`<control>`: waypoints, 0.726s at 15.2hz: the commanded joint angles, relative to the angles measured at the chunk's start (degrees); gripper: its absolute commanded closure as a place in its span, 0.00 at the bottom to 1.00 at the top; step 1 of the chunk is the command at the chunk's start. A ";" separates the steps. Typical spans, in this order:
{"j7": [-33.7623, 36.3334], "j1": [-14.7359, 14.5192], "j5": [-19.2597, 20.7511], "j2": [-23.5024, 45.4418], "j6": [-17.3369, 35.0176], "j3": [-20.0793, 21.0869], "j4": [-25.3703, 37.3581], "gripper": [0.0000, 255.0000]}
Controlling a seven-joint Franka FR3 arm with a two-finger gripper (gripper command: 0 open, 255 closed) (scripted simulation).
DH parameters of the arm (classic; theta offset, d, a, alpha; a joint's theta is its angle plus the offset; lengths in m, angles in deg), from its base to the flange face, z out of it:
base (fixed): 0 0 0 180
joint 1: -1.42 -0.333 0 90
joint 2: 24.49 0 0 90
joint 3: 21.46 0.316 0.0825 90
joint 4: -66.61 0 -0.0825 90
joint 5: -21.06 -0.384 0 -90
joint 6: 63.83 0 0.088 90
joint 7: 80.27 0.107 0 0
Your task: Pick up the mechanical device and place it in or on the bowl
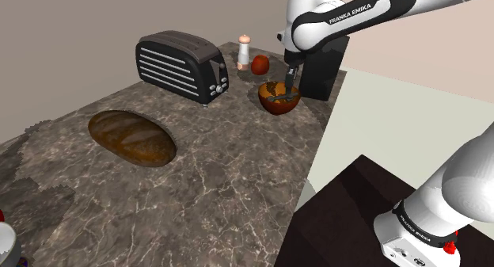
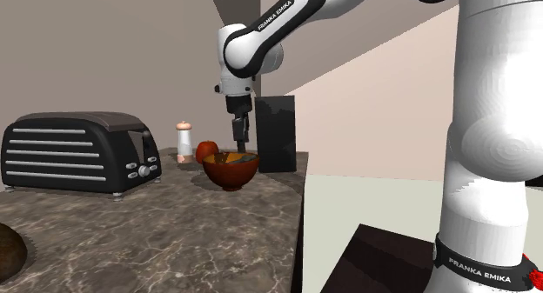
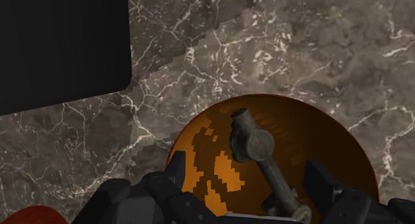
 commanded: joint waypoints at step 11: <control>-0.55 -0.61 -0.95 -2.61 -6.87 0.62 4.21 0.00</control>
